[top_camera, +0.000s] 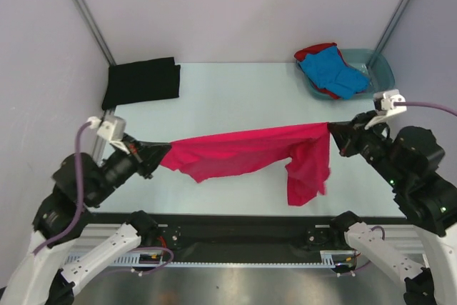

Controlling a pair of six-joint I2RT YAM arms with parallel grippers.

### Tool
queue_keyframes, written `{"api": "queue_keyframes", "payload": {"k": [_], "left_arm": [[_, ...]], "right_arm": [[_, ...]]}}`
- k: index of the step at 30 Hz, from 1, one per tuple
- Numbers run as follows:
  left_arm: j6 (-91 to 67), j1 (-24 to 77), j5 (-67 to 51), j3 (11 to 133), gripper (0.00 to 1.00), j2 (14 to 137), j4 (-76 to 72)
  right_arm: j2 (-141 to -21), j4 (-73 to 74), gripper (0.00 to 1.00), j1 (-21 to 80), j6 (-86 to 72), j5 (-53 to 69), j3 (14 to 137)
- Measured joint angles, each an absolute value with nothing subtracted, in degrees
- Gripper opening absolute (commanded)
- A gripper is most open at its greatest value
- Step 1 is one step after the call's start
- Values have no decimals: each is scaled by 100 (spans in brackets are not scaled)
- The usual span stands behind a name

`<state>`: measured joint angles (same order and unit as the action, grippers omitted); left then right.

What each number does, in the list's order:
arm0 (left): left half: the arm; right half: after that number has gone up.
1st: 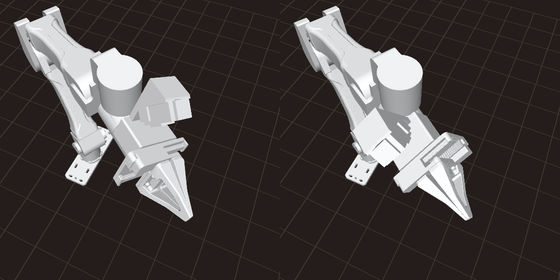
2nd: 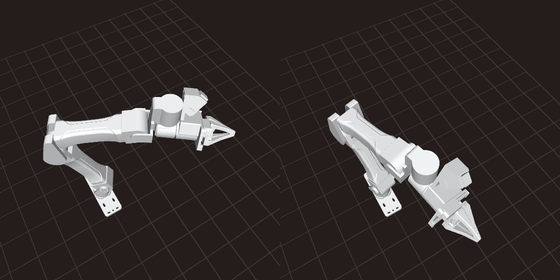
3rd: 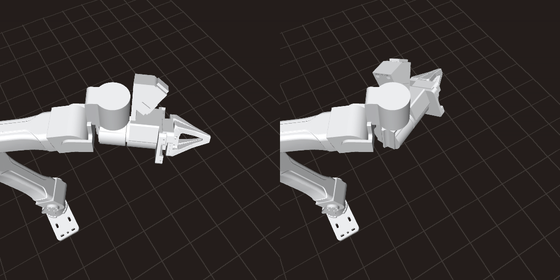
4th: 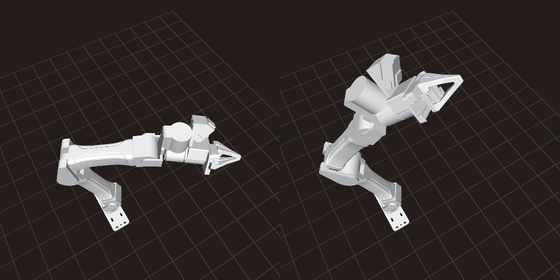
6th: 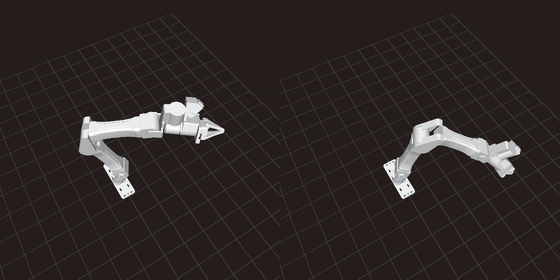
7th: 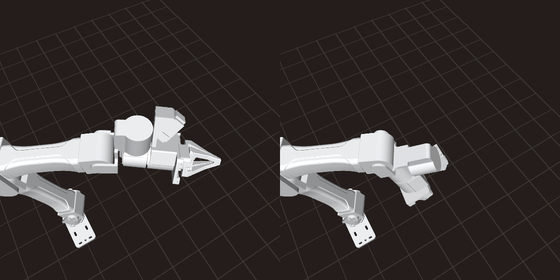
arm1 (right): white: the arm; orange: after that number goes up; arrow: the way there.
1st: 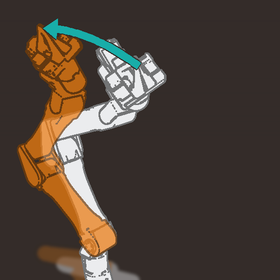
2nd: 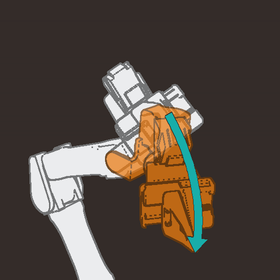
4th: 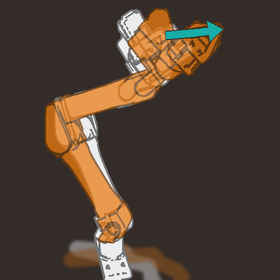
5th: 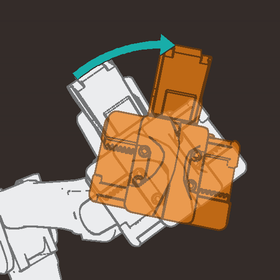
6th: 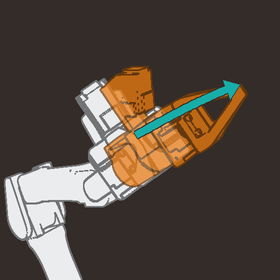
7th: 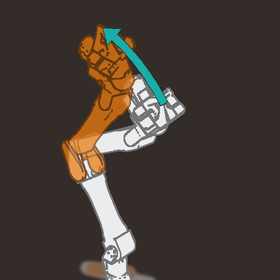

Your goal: Fold and stack the t-shirts

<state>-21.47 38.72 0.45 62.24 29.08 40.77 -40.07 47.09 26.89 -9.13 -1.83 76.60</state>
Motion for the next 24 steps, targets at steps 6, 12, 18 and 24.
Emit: {"api": "queue_keyframes", "payload": {"k": [6, 12, 18, 24], "left_arm": [[-2145, 3896, 71, 7113, 0, 2762, 4637], [-2137, 3900, -132, 7762, 1, 2770, 5315], [-2134, 3900, -451, 8527, 0, 2781, 5830], [-2134, 3900, -928, 9244, 0, 2840, 6084]], "right_arm": [[-4038, 4982, 0, 2722, -945, 134, 8224], [-4180, 5384, 0, 2727, -908, 755, 8523], [-4045, 5629, 1, 2720, -834, 1780, 9015], [-3881, 5583, 0, 2703, -884, 2622, 9675]]}}
